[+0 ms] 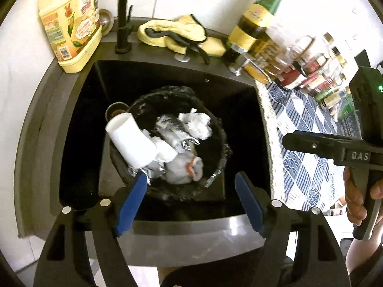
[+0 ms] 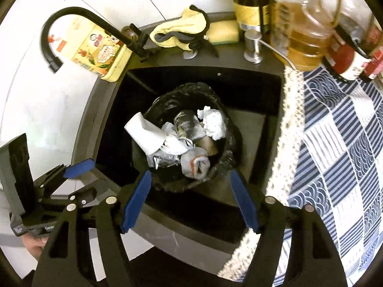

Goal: Collect trash

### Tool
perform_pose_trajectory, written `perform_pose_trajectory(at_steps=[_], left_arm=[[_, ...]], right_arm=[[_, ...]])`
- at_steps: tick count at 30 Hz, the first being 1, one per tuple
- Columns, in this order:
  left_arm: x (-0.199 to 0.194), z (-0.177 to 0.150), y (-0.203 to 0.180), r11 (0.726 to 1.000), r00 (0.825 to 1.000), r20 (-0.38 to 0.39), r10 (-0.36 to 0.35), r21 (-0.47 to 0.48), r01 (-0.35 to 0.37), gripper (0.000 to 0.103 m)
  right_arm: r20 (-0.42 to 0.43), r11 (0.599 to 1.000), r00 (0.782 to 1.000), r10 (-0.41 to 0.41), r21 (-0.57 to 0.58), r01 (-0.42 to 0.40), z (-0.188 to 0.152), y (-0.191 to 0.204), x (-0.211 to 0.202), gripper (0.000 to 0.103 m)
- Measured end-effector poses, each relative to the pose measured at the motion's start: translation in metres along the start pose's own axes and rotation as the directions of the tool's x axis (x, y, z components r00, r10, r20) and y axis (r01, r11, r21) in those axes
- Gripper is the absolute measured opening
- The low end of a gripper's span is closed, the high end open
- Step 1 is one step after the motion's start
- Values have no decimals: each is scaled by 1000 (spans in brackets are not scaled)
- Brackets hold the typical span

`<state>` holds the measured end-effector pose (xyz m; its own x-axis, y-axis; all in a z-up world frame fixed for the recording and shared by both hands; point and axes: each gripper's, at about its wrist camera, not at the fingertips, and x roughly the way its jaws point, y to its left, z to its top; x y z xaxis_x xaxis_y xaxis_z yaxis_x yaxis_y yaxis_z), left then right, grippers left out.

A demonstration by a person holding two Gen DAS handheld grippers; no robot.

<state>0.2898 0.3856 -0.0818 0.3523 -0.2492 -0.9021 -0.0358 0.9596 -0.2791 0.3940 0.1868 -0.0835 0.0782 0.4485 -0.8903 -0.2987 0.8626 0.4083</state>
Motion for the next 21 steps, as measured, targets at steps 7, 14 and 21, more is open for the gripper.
perform_pose_trajectory(at_steps=[7, 14, 21], left_arm=[[-13, -25, -62, 999, 999, 35, 35, 4, -35, 74], [-25, -61, -141, 996, 992, 89, 86, -23, -84, 80], [-26, -106, -216, 986, 979, 115, 167, -24, -165, 90]], right_arm=[[53, 996, 995, 79, -56, -76, -40, -32, -50, 77], [140, 984, 986, 93, -162, -70, -94, -78, -113, 91], [212, 969, 971, 113, -241, -61, -151, -127, -164, 98]])
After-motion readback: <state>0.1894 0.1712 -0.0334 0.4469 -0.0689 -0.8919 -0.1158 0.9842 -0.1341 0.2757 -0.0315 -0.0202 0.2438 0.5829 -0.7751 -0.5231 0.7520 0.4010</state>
